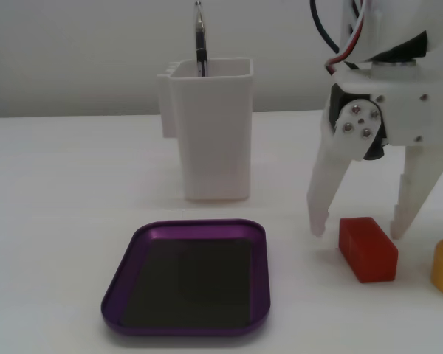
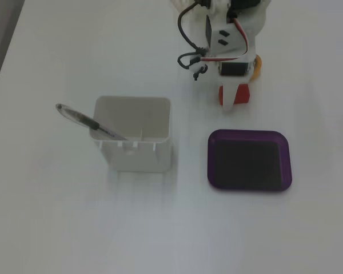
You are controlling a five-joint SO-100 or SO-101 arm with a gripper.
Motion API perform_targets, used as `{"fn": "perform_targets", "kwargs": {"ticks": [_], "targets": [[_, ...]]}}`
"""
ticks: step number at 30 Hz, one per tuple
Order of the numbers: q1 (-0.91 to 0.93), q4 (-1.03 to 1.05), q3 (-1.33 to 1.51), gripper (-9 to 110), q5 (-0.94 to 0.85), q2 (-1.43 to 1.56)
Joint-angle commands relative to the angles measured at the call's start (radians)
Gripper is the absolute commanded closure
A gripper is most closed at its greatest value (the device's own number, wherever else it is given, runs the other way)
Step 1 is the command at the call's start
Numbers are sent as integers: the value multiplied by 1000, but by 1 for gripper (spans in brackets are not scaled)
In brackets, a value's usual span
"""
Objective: Pick up the red cube and place it in the box.
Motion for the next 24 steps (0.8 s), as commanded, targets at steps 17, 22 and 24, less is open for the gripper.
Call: {"fn": "perform_targets", "kwargs": {"ticks": [17,22,24], "targets": [[-97,-84,6,80,-6,0],[-97,-169,91,80,-6,0],[-97,-181,106,80,-8,2]]}}
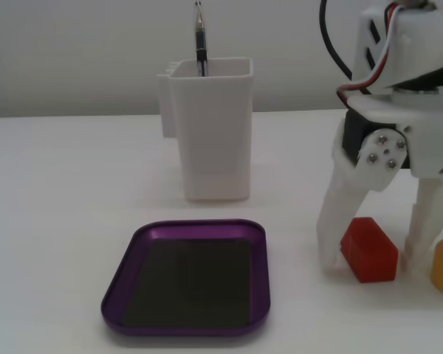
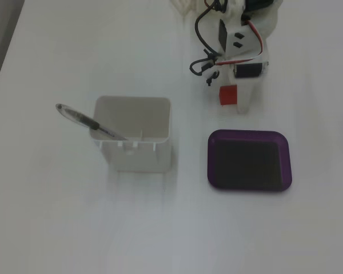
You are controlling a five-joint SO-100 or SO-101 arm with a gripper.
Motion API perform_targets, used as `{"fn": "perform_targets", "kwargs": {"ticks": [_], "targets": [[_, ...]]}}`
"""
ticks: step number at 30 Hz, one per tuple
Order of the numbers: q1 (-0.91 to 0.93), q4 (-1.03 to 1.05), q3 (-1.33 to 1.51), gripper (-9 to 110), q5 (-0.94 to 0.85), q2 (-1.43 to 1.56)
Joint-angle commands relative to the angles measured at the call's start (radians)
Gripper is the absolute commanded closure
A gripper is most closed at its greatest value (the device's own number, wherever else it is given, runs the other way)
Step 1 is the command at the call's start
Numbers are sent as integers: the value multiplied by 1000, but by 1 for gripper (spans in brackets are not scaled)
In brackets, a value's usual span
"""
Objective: Pick up the red cube and place it in the box.
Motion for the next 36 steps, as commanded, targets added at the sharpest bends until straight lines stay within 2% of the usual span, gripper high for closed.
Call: {"fn": "perform_targets", "kwargs": {"ticks": [1,5,13,18,24,30,36], "targets": [[0,-25,3,80,-8,6],[2,-25,-3,81,-8,6],[2,-23,-9,103,-57,6],[-5,-8,-26,102,-57,28],[-18,133,-265,102,-57,81],[-141,167,-534,102,-58,81],[-156,163,-715,102,-54,-110]]}}
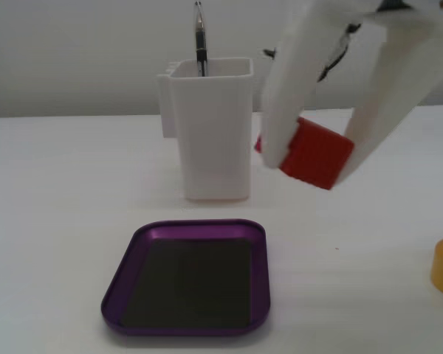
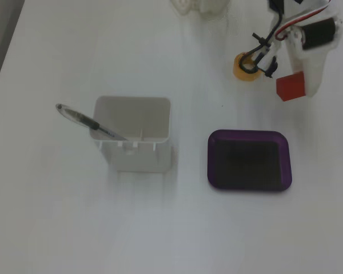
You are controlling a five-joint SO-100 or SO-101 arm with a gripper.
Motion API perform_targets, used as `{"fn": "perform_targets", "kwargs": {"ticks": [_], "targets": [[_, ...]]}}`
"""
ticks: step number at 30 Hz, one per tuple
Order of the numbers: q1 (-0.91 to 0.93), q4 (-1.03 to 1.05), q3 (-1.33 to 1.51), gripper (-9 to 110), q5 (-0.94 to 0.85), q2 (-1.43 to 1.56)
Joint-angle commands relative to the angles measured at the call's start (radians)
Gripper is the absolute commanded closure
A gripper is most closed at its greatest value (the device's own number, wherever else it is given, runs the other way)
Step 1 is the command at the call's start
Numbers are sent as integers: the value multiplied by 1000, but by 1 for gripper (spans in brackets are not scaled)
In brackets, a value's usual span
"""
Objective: Pick up the red cube and place it in the box.
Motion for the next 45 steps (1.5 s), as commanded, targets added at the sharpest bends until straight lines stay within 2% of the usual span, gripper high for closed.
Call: {"fn": "perform_targets", "kwargs": {"ticks": [1,10,19,37,45], "targets": [[-3,6,-141,102,3,-120],[170,40,-465,102,77,-492],[172,224,-730,102,129,-670],[172,255,-746,101,118,-716],[175,293,-755,85,118,-716]]}}
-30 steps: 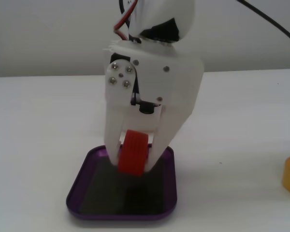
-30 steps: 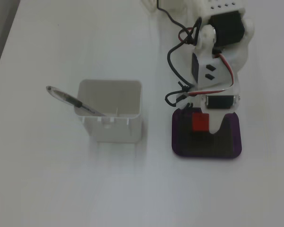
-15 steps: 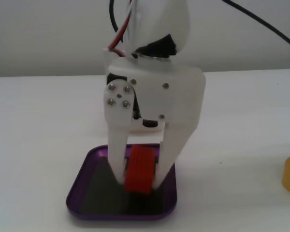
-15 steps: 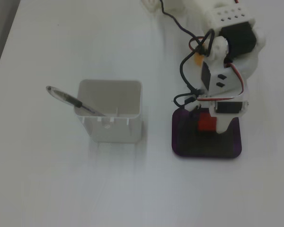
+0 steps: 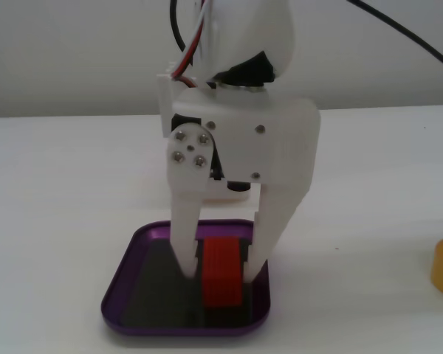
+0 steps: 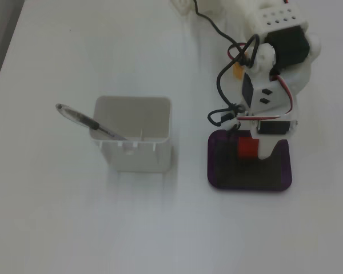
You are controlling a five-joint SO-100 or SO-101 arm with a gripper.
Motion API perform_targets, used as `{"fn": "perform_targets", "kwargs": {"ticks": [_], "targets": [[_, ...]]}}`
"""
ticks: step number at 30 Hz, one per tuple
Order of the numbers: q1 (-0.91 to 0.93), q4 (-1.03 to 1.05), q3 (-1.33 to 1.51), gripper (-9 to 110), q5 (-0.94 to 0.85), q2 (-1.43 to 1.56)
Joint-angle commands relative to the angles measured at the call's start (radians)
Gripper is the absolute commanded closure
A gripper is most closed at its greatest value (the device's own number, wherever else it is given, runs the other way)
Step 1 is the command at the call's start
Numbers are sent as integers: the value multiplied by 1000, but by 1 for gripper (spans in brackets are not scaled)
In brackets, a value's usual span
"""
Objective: Pick up the red cube and place it in the box.
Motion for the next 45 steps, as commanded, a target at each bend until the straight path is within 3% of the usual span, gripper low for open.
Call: {"fn": "perform_targets", "kwargs": {"ticks": [1,7,18,31,45], "targets": [[3,5,-51,84,-5,15],[9,31,-66,82,-6,35],[11,279,-210,82,-11,295],[55,258,666,82,-57,1048],[109,-156,1671,82,-58,1720]]}}
